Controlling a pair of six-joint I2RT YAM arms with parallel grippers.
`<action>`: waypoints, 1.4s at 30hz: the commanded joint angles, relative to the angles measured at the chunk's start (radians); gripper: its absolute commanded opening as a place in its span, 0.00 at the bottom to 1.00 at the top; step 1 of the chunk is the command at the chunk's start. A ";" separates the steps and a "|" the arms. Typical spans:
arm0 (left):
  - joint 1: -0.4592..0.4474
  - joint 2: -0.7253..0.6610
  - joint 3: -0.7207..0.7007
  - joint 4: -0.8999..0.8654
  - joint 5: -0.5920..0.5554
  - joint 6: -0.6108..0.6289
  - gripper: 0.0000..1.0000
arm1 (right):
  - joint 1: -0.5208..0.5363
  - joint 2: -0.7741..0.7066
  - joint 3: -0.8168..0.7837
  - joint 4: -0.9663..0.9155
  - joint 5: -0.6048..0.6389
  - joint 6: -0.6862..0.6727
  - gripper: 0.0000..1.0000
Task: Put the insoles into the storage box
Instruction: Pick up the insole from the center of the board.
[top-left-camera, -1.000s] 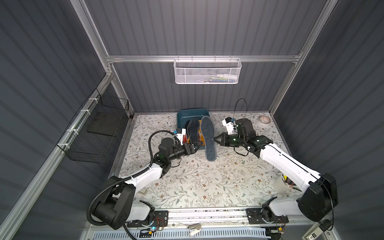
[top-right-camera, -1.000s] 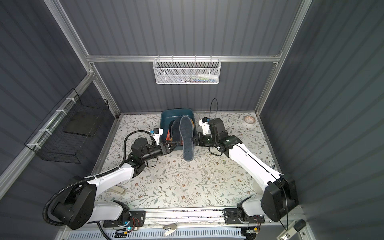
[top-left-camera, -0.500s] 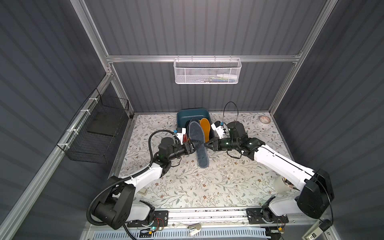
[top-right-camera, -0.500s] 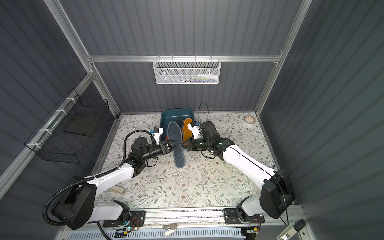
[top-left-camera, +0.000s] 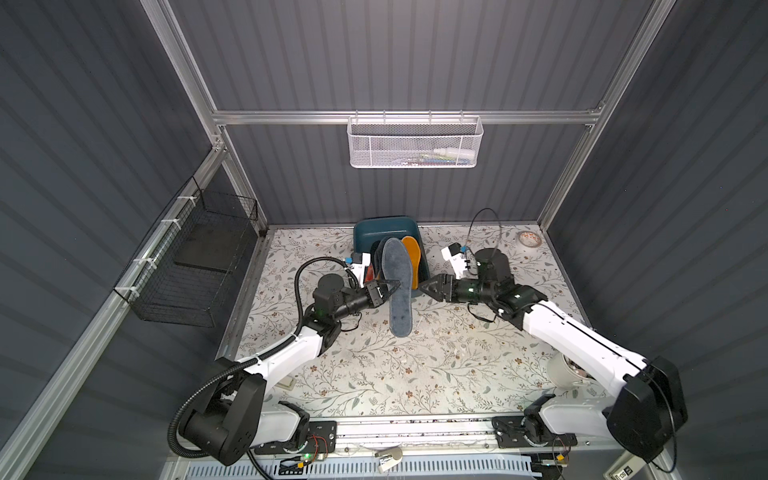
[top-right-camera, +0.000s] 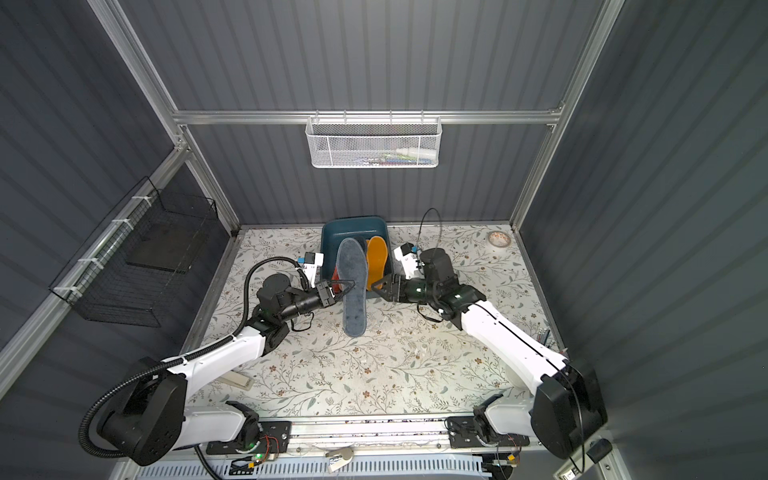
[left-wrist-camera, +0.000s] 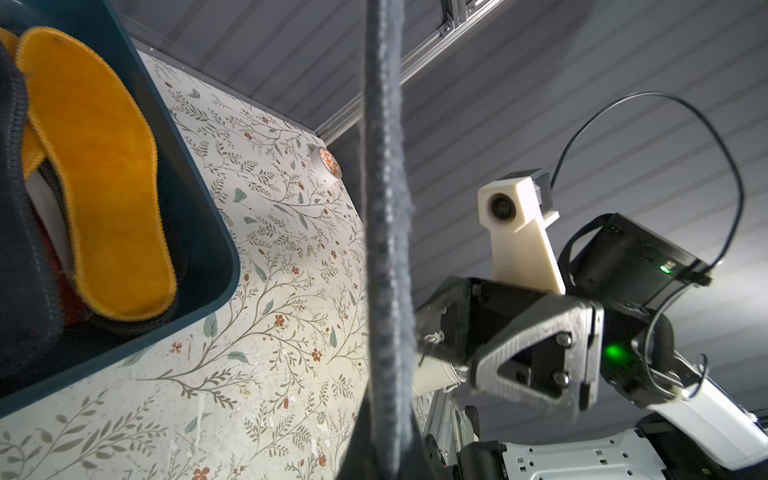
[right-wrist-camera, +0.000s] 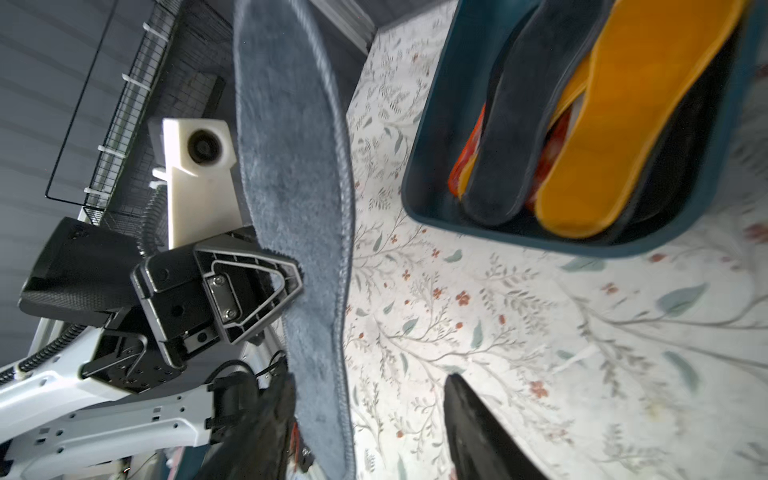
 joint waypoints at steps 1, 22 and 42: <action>0.007 -0.009 0.043 0.044 0.099 0.018 0.00 | -0.009 -0.044 -0.027 0.119 -0.057 -0.015 0.63; 0.007 0.006 0.079 -0.018 0.137 0.051 0.00 | 0.031 0.133 -0.018 0.427 -0.197 0.183 0.10; 0.006 -0.326 0.114 -0.840 -0.545 0.348 1.00 | -0.131 0.335 0.339 -0.031 -0.161 -0.061 0.00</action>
